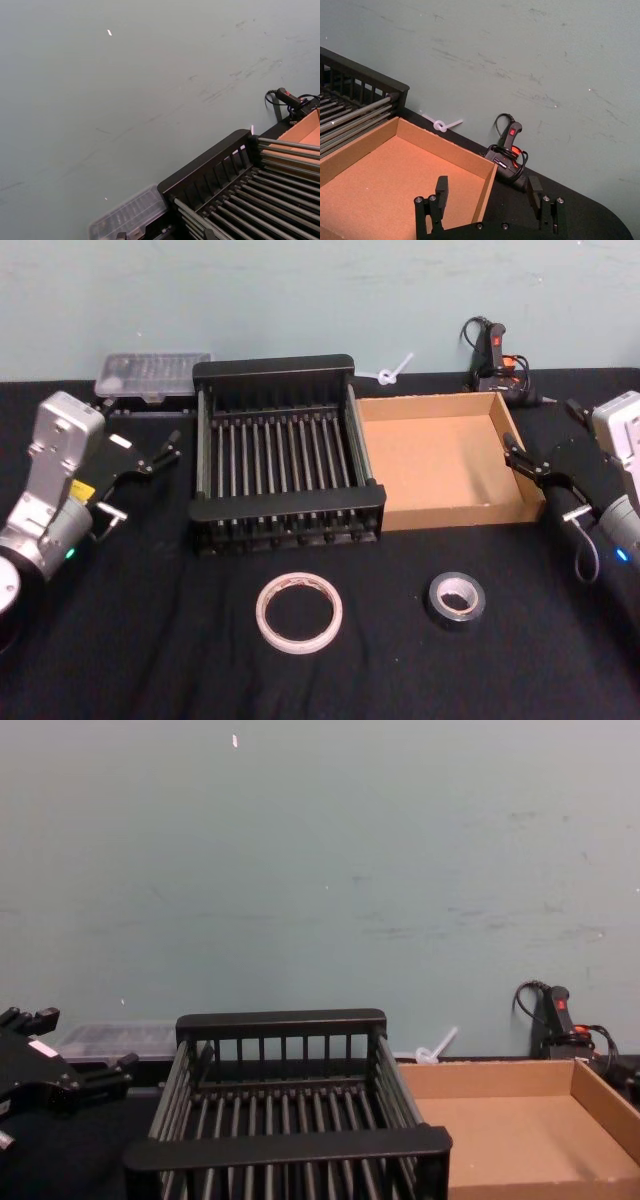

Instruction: Pick up the white tape and place it into the black box , Pick up the silver tape and place it into the brown box.

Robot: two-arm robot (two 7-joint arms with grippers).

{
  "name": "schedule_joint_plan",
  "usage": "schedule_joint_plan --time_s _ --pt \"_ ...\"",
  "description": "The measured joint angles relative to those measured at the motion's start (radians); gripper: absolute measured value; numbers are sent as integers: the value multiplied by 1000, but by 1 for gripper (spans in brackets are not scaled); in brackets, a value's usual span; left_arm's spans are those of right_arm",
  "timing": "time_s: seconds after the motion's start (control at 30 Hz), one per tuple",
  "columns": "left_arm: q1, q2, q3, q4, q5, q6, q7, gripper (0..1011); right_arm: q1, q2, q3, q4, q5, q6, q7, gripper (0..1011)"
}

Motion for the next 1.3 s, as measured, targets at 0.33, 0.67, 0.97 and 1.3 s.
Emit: schedule_joint_plan --time_s 0.33,0.67,0.97,1.3 --pt "0 0 0 0 0 0 0 1001 0 0 0 0 0 0 0 1002" --pt "0 0 0 0 0 0 0 1001 0 0 0 0 0 0 0 1002" --pt "0 0 0 0 0 0 0 1001 0 0 0 0 0 0 0 1002" --pt "0 0 0 0 0 0 0 1001 0 0 0 0 0 0 0 1002"
